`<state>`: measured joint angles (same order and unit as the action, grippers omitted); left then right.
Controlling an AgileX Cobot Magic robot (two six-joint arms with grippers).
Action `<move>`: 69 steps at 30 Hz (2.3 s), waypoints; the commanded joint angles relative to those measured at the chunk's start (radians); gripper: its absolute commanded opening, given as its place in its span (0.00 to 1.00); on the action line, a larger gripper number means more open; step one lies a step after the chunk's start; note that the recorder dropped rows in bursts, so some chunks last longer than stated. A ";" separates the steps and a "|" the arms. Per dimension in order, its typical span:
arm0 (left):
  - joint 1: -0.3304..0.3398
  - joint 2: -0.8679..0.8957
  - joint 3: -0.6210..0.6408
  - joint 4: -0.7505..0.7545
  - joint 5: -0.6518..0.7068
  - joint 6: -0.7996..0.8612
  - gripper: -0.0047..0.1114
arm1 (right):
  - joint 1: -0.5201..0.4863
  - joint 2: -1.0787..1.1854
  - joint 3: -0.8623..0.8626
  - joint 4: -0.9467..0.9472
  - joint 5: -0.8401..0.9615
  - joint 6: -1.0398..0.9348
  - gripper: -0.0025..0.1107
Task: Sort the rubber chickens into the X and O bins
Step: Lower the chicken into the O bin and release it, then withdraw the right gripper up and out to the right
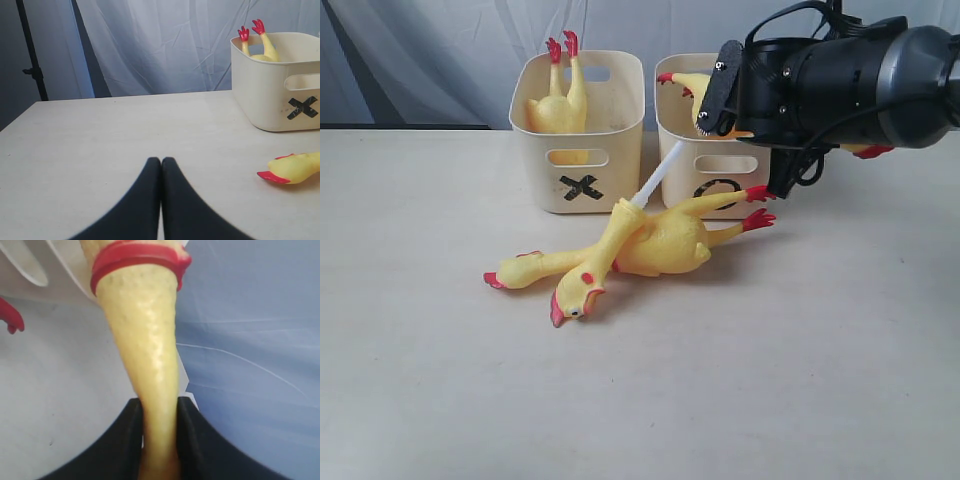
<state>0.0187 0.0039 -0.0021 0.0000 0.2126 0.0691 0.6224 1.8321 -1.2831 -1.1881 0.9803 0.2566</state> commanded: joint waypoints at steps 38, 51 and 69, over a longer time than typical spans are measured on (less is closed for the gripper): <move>0.000 -0.004 0.002 0.000 -0.010 -0.005 0.04 | -0.004 -0.086 -0.010 -0.048 -0.042 0.009 0.59; 0.000 -0.004 0.002 0.000 -0.010 -0.005 0.04 | 0.100 -0.205 -0.010 0.098 -0.151 -0.046 0.59; 0.000 -0.004 0.002 0.000 -0.010 -0.005 0.04 | 0.216 -0.175 -0.010 0.543 -0.439 0.430 0.59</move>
<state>0.0187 0.0039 -0.0021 0.0000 0.2126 0.0691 0.8385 1.6461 -1.2898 -0.6583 0.5902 0.5409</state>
